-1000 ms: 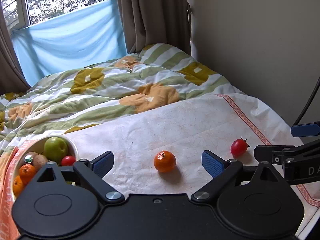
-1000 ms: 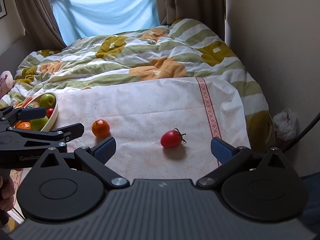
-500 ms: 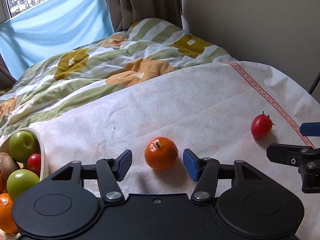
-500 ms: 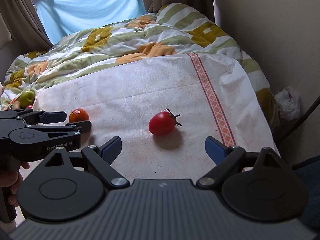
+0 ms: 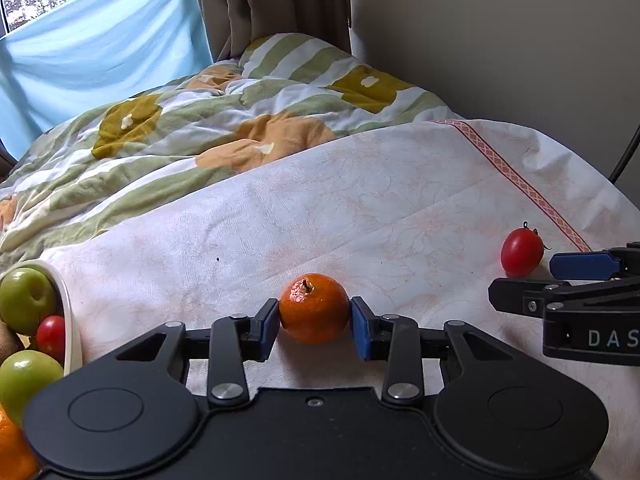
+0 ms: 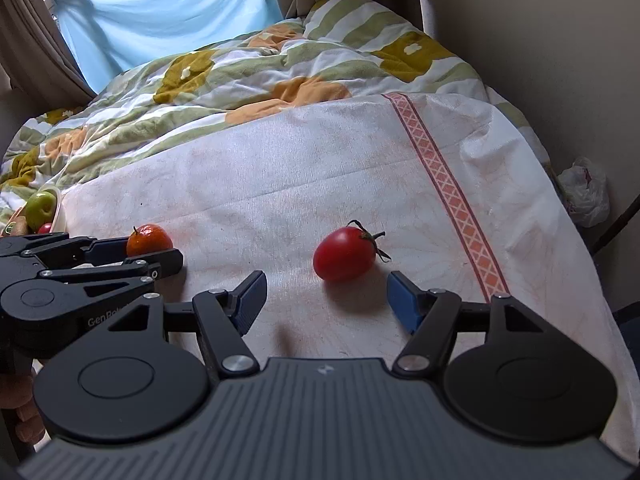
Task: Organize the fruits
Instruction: 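Grasp the last mandarin with the left tool while the right tool grasps a red tomato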
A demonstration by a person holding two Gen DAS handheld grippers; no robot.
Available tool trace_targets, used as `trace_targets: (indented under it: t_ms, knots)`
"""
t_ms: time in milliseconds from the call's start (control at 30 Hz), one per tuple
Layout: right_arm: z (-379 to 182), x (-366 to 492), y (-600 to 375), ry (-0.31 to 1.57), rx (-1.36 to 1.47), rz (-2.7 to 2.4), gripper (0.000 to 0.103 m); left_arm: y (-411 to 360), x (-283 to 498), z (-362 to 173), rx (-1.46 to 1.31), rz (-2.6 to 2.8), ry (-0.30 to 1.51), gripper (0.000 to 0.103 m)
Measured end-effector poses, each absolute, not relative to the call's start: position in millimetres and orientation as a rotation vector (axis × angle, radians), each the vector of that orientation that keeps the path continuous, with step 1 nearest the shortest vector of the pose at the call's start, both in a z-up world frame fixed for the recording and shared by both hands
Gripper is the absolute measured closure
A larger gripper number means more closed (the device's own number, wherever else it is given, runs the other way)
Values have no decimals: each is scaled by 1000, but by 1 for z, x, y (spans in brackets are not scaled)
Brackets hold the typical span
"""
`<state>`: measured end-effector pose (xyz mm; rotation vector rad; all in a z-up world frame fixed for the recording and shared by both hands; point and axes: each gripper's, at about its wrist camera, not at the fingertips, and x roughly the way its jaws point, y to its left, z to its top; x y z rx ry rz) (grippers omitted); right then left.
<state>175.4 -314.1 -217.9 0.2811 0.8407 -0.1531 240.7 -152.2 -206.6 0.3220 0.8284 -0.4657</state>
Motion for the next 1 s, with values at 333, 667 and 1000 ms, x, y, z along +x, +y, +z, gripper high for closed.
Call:
trace_targets:
  t_ms: [333,667,1000]
  knots:
    - [-222,190,-311,826,263,-175,28,-143,236,-196,318,-452,812,61]
    - [-224,197,-313,814,221,-185,47,-140,223,-190,304,-445,816,61]
    - [-221,191,-318,804,186,-158,58,-138,213,-181,288,-410,804,61]
